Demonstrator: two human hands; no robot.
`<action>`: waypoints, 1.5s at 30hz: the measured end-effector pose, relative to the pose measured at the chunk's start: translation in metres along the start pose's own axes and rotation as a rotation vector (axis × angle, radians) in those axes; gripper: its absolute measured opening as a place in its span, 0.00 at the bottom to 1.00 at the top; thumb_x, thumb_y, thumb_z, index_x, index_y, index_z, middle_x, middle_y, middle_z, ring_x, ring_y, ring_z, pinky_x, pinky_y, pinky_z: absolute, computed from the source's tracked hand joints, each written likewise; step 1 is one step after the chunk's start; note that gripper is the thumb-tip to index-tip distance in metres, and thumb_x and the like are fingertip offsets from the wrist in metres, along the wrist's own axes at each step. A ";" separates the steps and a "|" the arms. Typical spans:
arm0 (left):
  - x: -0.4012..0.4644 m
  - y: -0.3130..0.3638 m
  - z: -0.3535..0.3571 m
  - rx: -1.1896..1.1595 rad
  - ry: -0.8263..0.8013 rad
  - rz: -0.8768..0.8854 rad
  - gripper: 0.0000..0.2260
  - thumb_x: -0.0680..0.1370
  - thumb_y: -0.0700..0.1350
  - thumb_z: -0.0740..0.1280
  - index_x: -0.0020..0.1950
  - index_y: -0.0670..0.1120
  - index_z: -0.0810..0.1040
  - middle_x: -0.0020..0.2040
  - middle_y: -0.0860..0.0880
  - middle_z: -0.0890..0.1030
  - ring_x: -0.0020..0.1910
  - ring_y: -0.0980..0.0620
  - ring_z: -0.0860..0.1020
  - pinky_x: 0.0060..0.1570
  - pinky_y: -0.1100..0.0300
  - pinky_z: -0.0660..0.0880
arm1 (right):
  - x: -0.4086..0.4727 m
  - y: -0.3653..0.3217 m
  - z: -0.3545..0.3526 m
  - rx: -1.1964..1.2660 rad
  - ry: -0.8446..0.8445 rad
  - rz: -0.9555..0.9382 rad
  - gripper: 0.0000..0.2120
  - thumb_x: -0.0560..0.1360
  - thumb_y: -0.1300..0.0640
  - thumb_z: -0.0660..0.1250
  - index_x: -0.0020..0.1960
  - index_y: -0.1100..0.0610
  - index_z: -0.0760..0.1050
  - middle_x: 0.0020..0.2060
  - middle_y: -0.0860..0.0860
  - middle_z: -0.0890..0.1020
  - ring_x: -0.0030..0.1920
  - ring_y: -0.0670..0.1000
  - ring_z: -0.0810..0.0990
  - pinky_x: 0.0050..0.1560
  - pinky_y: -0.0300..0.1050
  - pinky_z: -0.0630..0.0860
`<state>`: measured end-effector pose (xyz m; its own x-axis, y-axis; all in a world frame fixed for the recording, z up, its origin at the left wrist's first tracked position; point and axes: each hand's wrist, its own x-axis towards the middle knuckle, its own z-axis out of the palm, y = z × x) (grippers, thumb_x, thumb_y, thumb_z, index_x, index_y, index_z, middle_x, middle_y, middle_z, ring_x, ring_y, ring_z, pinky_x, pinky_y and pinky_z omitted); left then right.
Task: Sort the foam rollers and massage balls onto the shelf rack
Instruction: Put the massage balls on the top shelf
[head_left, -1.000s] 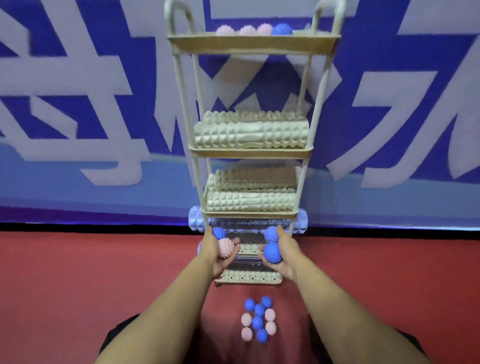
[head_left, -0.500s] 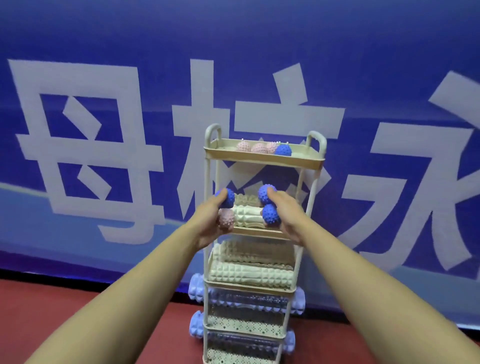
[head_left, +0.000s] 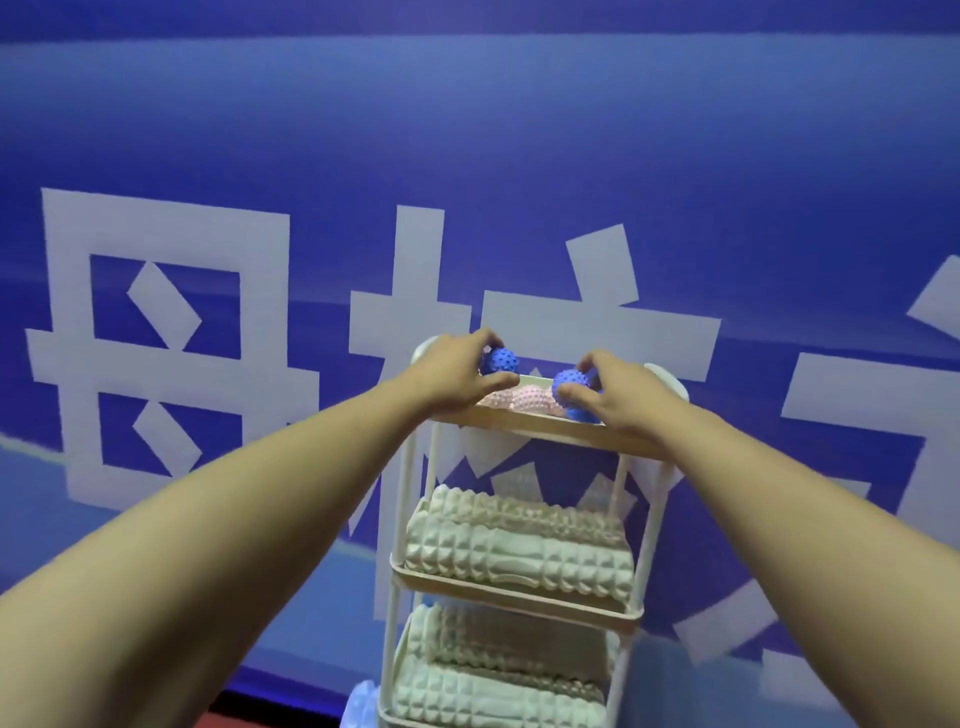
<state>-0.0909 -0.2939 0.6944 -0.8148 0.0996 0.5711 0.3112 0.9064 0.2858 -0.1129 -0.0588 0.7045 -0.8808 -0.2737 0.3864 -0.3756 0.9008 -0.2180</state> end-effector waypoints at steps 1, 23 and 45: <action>0.004 -0.002 0.002 0.006 -0.022 -0.006 0.25 0.75 0.64 0.68 0.66 0.50 0.74 0.57 0.49 0.82 0.51 0.50 0.78 0.47 0.58 0.75 | 0.003 0.003 0.005 -0.006 -0.015 -0.006 0.22 0.77 0.34 0.62 0.62 0.48 0.70 0.55 0.52 0.82 0.52 0.54 0.79 0.54 0.53 0.76; 0.031 -0.028 0.031 -0.192 -0.036 -0.104 0.19 0.79 0.46 0.65 0.70 0.52 0.71 0.68 0.45 0.69 0.60 0.50 0.72 0.60 0.54 0.75 | 0.026 0.032 0.025 0.436 0.117 0.158 0.09 0.77 0.50 0.63 0.55 0.48 0.77 0.57 0.51 0.80 0.54 0.51 0.78 0.46 0.42 0.72; 0.038 -0.039 0.040 -0.174 -0.126 -0.091 0.18 0.78 0.50 0.71 0.66 0.51 0.75 0.64 0.50 0.78 0.54 0.52 0.77 0.45 0.65 0.75 | 0.017 0.034 0.019 0.662 -0.102 -0.037 0.17 0.77 0.47 0.71 0.63 0.51 0.79 0.55 0.47 0.83 0.47 0.44 0.83 0.39 0.32 0.77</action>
<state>-0.1537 -0.3087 0.6746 -0.8946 0.0808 0.4396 0.3043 0.8305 0.4667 -0.1458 -0.0395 0.6870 -0.8744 -0.3606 0.3246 -0.4752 0.5019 -0.7227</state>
